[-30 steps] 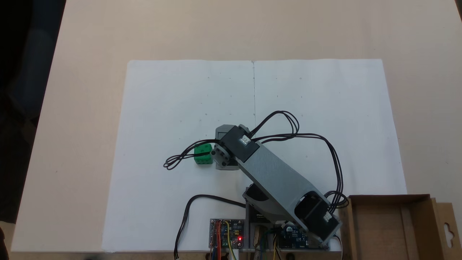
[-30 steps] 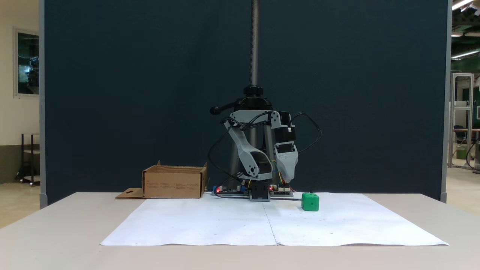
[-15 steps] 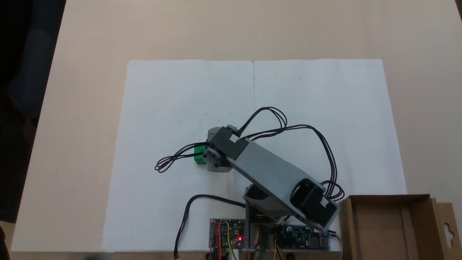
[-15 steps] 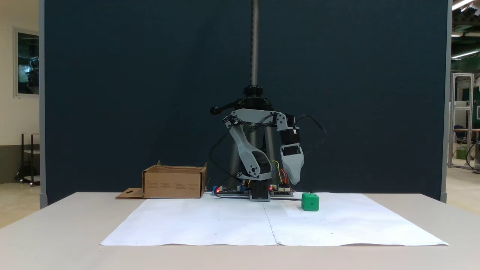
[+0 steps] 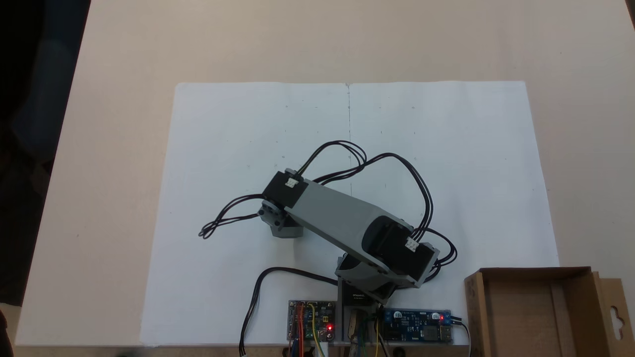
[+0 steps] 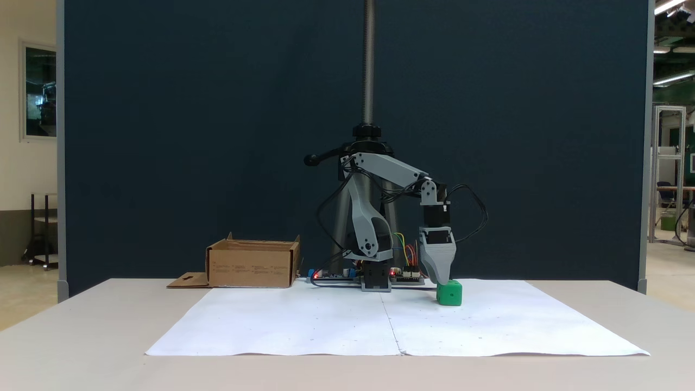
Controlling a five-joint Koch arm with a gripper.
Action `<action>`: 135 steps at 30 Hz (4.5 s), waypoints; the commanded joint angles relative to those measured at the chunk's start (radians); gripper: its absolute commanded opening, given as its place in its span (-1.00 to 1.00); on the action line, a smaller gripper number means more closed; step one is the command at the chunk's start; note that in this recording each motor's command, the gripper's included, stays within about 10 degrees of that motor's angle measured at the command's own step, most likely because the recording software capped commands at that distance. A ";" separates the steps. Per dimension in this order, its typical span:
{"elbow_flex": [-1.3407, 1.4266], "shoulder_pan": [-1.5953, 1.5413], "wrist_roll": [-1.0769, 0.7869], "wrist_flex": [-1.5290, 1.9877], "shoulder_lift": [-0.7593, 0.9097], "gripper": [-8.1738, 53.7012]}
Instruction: Grasp a green dice and put it in the bin.
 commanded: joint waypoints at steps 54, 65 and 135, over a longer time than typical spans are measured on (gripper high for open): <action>-0.077 -0.025 0.086 -0.163 -0.244 0.61; -0.077 -0.025 0.084 -0.166 -0.261 0.61; -0.041 0.038 0.083 -0.146 -0.279 -0.21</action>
